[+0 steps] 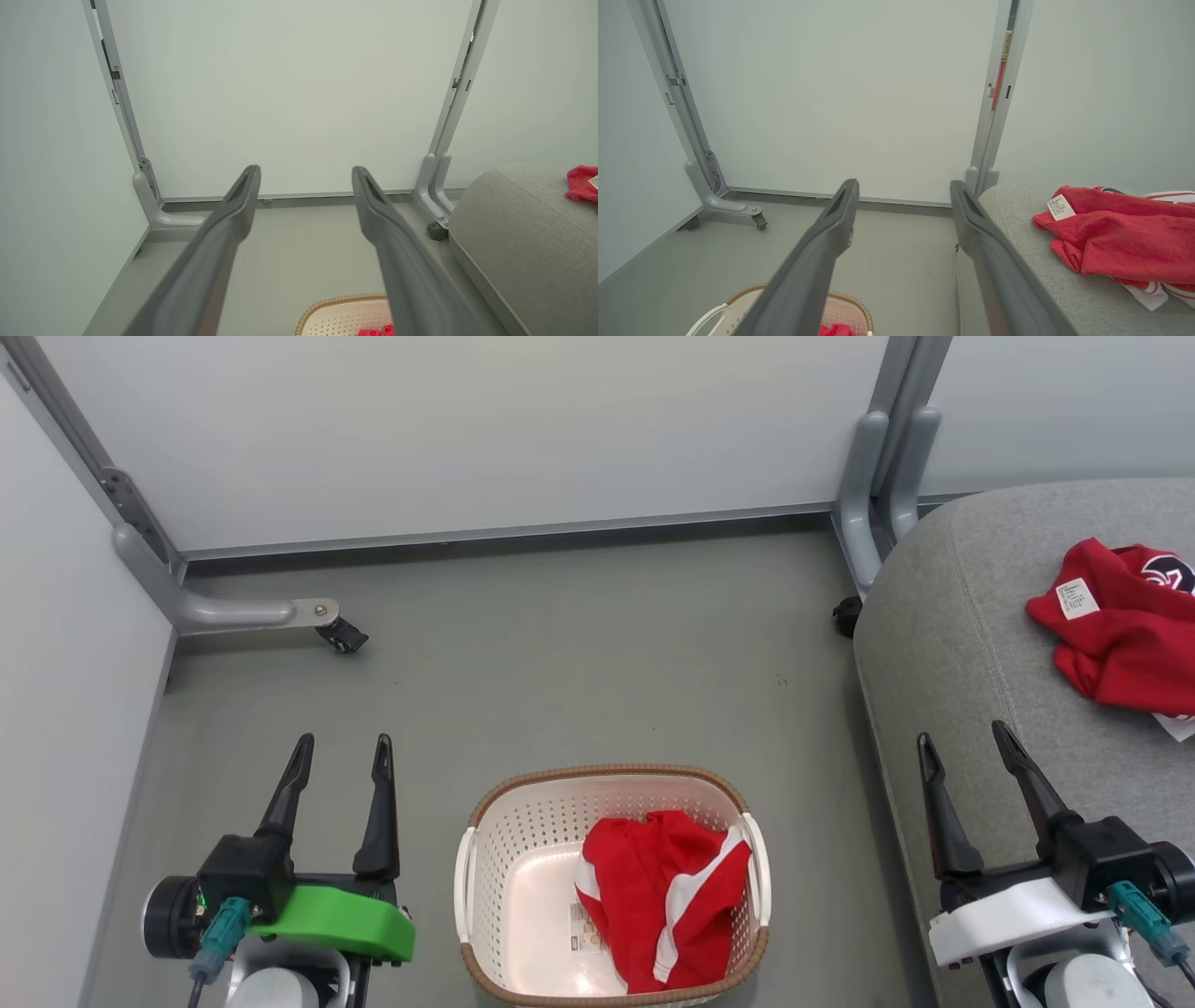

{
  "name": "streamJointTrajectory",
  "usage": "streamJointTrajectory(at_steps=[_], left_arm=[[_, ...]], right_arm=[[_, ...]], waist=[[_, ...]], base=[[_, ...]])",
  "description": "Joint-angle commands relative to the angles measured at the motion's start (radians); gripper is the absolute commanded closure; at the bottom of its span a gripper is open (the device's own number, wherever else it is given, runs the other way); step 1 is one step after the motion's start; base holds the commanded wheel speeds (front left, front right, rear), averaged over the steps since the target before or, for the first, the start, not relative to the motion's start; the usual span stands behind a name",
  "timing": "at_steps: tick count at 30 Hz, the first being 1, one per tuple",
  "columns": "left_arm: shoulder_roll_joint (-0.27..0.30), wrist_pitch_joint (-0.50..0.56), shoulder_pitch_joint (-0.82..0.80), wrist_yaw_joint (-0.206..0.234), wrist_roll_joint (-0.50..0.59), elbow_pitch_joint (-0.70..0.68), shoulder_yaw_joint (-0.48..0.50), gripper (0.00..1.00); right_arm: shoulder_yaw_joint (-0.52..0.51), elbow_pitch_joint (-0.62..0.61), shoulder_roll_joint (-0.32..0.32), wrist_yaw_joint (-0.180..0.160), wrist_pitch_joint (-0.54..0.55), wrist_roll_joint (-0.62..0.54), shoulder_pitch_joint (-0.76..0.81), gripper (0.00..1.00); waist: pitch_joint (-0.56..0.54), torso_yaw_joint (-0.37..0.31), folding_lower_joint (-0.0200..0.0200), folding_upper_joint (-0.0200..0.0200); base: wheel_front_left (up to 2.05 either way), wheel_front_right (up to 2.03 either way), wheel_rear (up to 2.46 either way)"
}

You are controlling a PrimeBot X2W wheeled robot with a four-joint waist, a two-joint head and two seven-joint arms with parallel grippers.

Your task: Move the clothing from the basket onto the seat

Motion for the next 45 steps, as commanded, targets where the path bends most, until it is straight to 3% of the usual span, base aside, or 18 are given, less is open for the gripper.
streamJointTrajectory(at_steps=[1, 15, 30, 45], left_arm=[[-0.001, 0.000, -0.003, -0.004, 0.010, 0.005, -0.002, 0.00], [0.005, 0.000, -0.176, -0.028, 0.037, 0.100, -0.126, 0.00], [0.063, -0.001, -0.417, -0.029, 0.014, 0.374, -0.337, 0.00], [0.107, 0.000, -0.627, -0.030, -0.034, 0.641, -0.512, 0.00]], right_arm=[[0.002, -0.001, -0.002, -0.001, -0.002, -0.003, -0.009, 0.00], [0.054, -0.028, -0.003, -0.001, -0.002, -0.026, -0.114, 0.00], [0.116, -0.073, -0.002, -0.001, -0.002, -0.025, -0.296, 0.00], [0.153, -0.122, -0.002, -0.001, -0.002, -0.007, -0.413, 0.00]], waist=[[0.005, -0.004, 0.0000, 0.0000], [0.142, -0.099, 0.0000, 0.0000], [0.366, -0.248, 0.0000, 0.0000], [0.597, -0.329, 0.0000, 0.0000]], base=[[0.00, 0.00, 0.00], [0.00, 0.00, 0.00], [0.00, 0.00, 0.00], [0.00, 0.00, 0.00]])
